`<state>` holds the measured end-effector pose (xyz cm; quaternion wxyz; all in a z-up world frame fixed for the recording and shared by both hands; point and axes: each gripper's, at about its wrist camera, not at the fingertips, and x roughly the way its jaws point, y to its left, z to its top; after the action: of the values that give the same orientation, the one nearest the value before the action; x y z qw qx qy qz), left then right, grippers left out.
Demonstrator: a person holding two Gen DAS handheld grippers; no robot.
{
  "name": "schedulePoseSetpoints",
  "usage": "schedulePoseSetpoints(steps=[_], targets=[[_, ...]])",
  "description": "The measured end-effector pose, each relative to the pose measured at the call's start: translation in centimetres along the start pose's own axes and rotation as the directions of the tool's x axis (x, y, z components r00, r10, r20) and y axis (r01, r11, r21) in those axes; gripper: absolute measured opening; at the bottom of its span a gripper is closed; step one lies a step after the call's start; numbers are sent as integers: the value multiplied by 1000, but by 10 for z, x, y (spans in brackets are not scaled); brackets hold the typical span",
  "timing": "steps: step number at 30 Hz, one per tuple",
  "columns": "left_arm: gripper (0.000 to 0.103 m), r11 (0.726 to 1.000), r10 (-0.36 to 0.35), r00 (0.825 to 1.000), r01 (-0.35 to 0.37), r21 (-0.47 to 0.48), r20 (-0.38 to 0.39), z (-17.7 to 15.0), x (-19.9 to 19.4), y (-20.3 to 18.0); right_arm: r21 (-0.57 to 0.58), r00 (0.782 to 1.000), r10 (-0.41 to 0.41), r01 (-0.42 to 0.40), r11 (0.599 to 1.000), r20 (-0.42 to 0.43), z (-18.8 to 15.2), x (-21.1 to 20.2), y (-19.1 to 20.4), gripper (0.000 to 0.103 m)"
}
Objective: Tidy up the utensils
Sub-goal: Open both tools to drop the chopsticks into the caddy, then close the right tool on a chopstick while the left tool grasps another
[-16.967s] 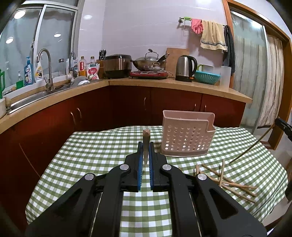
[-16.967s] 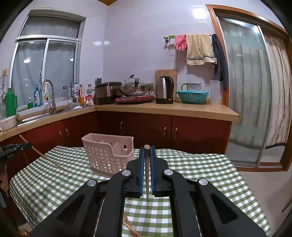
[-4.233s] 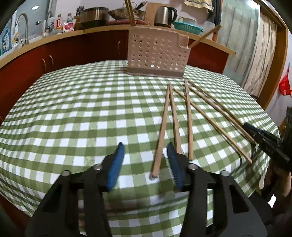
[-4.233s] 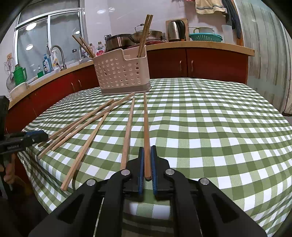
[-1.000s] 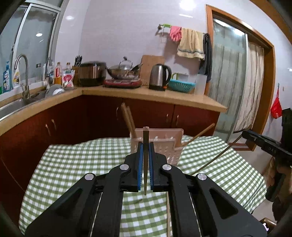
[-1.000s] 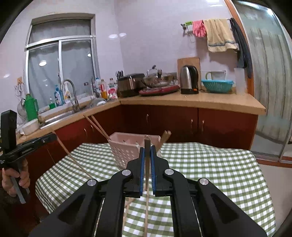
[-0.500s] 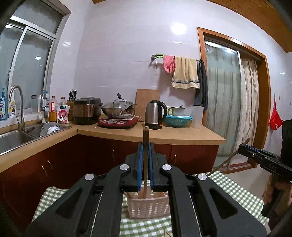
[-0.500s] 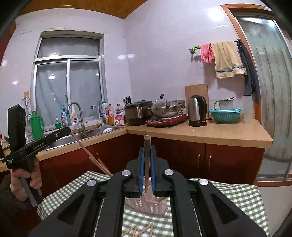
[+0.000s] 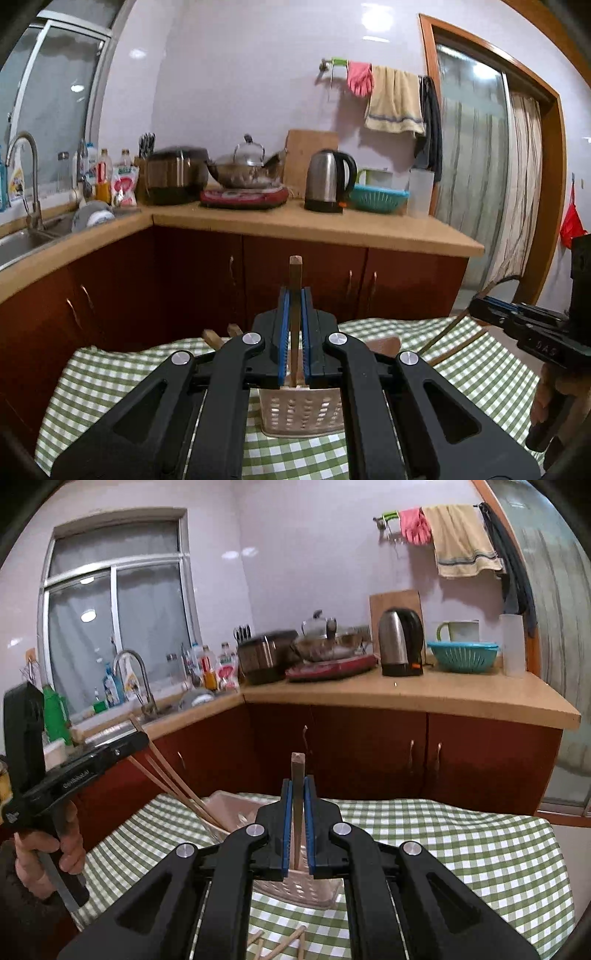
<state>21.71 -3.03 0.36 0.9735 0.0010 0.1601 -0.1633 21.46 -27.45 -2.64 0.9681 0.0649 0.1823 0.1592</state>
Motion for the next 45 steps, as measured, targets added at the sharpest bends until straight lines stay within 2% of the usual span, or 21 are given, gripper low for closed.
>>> schedulePoseSetpoints(steps=[5, 6, 8, 9, 12, 13, 16, 21, 26, 29, 33, 38, 42, 43, 45], targets=[[8, 1000, 0, 1000, 1, 22, -29, -11, 14, -1, 22, 999, 12, -11, 1000, -36, -13, 15, -1, 9], [11, 1000, -2, 1000, 2, 29, -29, -13, 14, -2, 24, 999, 13, -13, 1000, -35, -13, 15, -1, 14], [25, 999, 0, 1000, 0, 32, -28, -13, 14, -2, 19, 1000, 10, -9, 1000, -25, -11, 13, 1, 22], [36, 1000, 5, 1000, -5, 29, -21, -13, 12, -2, 12, 1000, 4, -4, 1000, -16, -10, 10, 2, 25], [41, 1000, 5, 1000, -5, 18, -3, -9, 7, 0, -13, 1000, -8, 8, 1000, 11, -3, 1, 8, 28], [48, 1000, 7, 1000, -7, 18, 4, -8, 6, 0, -18, 1000, -10, 10, 1000, 20, -2, -2, 9, 31], [57, 1000, 10, 1000, -11, 25, 29, -5, -5, -3, -25, 998, -14, 15, 1000, 54, 3, -19, 12, 32], [67, 1000, -1, 999, 0, 27, 54, -1, -25, -10, -42, 994, -29, 33, 999, 110, 4, -50, 20, 33], [67, 999, -20, 998, 18, 32, 63, -6, -47, -18, -67, 989, -66, 75, 995, 135, -7, -74, 25, 33], [67, 999, -24, 999, 23, 31, 48, -18, -60, -22, -55, 988, -84, 92, 994, 128, -26, -88, 25, 33], [67, 1000, -12, 1000, 12, 11, 2, -54, -76, -23, -55, 991, -108, 113, 992, 84, -67, -94, 25, 33], [67, 999, 36, 998, -37, -12, -57, -104, -92, -21, -55, 993, -116, 116, 992, 14, -130, -102, 25, 33], [65, 997, 58, 989, -65, -47, -135, -146, -99, -15, -42, 993, -97, 94, 995, -72, -175, -103, 23, 33], [60, 996, 62, 986, -70, -50, -155, -155, -100, -15, -38, 992, -95, 92, 995, -86, -183, -103, 23, 33], [58, 996, 68, 979, -79, -49, -193, -170, -101, -14, -27, 990, -88, 86, 996, -108, -197, -104, 21, 32]])
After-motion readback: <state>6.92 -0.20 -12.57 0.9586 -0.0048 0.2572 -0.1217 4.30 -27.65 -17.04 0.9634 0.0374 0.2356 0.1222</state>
